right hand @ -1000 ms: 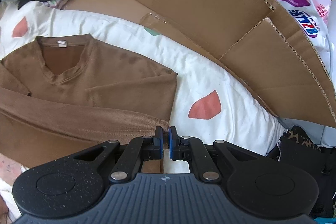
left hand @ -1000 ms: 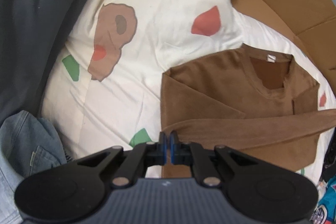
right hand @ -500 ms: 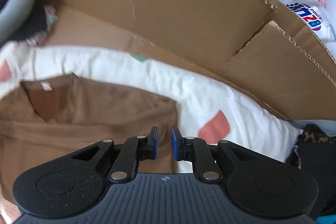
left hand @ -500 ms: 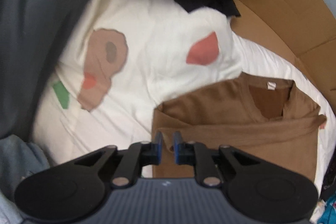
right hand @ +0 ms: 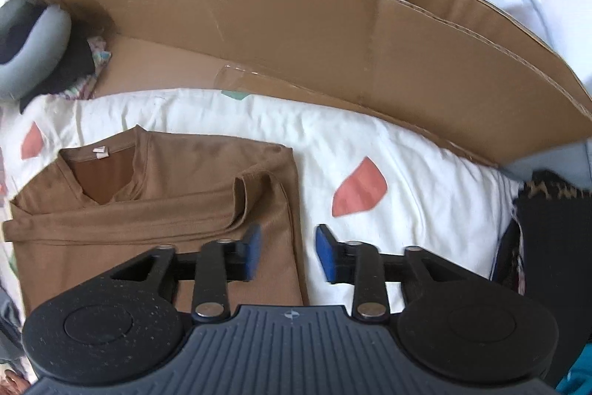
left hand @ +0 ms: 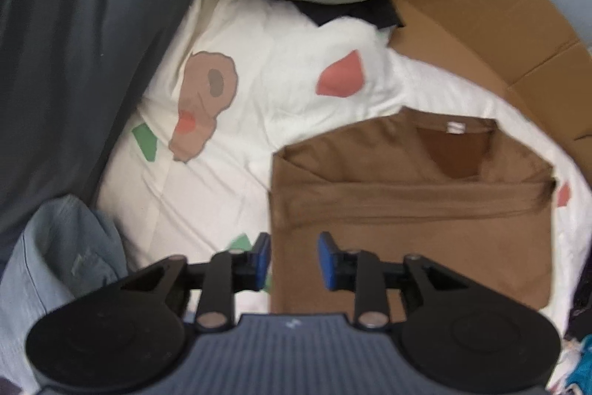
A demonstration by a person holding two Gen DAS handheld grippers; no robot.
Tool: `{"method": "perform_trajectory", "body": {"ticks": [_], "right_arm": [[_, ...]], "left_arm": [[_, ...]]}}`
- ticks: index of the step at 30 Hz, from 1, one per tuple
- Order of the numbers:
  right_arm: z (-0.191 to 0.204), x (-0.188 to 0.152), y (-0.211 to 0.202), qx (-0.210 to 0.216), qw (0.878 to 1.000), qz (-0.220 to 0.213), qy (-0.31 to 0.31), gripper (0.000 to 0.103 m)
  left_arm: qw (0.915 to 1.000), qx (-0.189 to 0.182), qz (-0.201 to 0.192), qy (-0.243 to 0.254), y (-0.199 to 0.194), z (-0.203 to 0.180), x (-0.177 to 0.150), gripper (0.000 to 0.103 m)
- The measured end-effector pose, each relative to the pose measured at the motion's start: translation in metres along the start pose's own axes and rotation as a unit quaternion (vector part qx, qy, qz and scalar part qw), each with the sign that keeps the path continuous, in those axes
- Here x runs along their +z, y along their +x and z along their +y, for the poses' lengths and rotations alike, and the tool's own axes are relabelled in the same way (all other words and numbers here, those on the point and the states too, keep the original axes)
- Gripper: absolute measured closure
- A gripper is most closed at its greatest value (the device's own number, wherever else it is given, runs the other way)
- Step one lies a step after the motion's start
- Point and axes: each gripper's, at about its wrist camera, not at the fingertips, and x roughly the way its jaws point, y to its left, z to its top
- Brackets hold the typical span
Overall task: Fold clothes
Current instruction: 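Open both tools and release the folded brown shirt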
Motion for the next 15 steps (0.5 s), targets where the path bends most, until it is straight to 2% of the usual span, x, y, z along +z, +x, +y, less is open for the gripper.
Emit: {"method": "perform_trajectory", "body": {"ticks": [4,7,11,13,15], "right_arm": [[0.001,-0.006,-0.008,0.011,0.999,0.005,-0.045,0.056],[0.005,-0.009,-0.003,0.009,0.997,0.005,-0.077,0.056],[0.006,-0.019,0.008,-0.008,0.996,0.013,-0.085,0.055],[0.006,-0.023,0.01,-0.021,0.996,0.022,-0.082,0.055],[0.005,-0.027,0.007,-0.036,0.997,0.025,-0.065,0.052]], "left_arm": [[0.9997,-0.009,-0.019,-0.007,-0.011,-0.009,-0.008,0.065],[0.9998,-0.01,-0.017,0.002,0.001,-0.009,-0.013,0.062],[0.9997,-0.009,-0.004,0.023,0.034,0.002,-0.018,0.063],[0.9995,0.004,0.007,0.032,0.046,0.007,-0.019,0.063],[0.9998,0.009,0.014,0.014,0.049,0.014,-0.021,0.063]]}}
